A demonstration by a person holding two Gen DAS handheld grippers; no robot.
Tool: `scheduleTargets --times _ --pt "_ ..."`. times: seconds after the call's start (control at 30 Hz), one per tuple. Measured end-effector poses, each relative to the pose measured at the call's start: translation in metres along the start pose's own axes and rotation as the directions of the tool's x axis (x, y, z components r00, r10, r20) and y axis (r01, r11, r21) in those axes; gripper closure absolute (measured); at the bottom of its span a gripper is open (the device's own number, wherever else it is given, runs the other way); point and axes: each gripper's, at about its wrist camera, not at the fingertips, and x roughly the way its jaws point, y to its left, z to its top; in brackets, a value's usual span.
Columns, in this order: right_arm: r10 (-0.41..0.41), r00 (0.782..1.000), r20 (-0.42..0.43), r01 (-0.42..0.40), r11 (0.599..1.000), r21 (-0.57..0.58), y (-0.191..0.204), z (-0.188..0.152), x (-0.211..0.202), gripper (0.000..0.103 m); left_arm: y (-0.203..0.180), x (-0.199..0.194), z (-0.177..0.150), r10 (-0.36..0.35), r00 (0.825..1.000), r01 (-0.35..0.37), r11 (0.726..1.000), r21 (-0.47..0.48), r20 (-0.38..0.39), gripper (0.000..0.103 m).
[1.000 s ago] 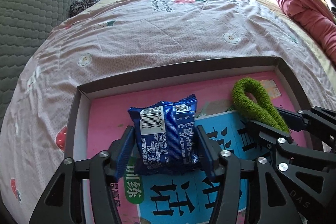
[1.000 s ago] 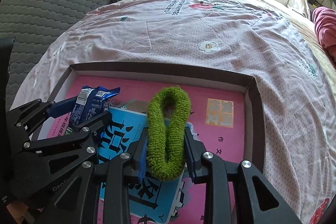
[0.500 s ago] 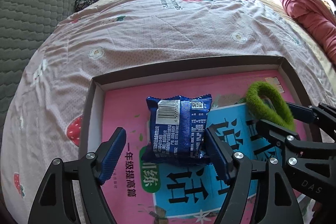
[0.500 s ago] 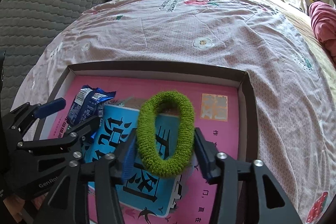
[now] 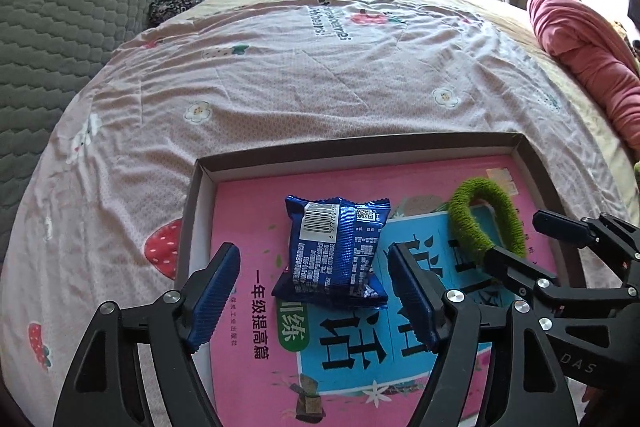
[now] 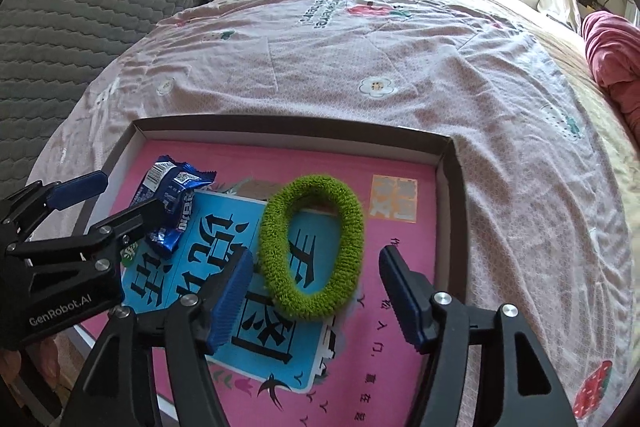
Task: Organize objects
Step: 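Open left gripper to drop packet while right gripper releases ring onto book, then withdraw both grippers from the tray toward the remaining items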
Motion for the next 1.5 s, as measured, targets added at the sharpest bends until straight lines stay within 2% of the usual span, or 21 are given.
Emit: scheduleTargets --times 0.23,0.4,0.5,0.73,0.9,1.1,1.5 --pt "-0.004 1.0 0.022 0.005 1.0 -0.01 0.006 -0.003 -0.03 0.036 0.002 -0.029 -0.005 0.025 1.0 -0.025 1.0 -0.002 -0.004 0.024" --pt "0.002 0.997 0.072 0.0 1.0 -0.022 0.016 -0.007 -0.074 0.024 0.006 -0.065 -0.013 0.034 0.999 -0.034 0.999 0.001 0.024 0.022" --pt "0.011 0.994 0.107 -0.007 0.999 -0.035 0.025 -0.012 -0.107 0.019 0.009 -0.093 -0.019 0.037 0.998 -0.037 0.999 0.007 0.048 0.022" --pt "0.014 0.985 0.17 -0.003 0.998 -0.065 0.049 -0.028 -0.178 0.017 0.021 -0.167 -0.037 0.047 0.991 -0.046 0.999 -0.01 0.126 0.018" --pt "0.017 0.981 0.195 -0.001 0.997 -0.078 0.065 -0.049 -0.22 0.015 0.029 -0.207 -0.056 0.051 0.987 -0.049 0.999 -0.013 0.152 0.018" --pt "0.02 0.981 0.193 -0.001 0.995 -0.096 0.083 -0.077 -0.248 0.014 0.038 -0.246 -0.086 0.058 0.984 -0.056 0.998 -0.02 0.169 0.018" --pt "0.03 0.982 0.188 -0.01 0.995 -0.104 0.111 -0.136 -0.284 0.014 0.041 -0.297 -0.148 0.067 0.981 -0.066 0.998 -0.015 0.183 0.018"
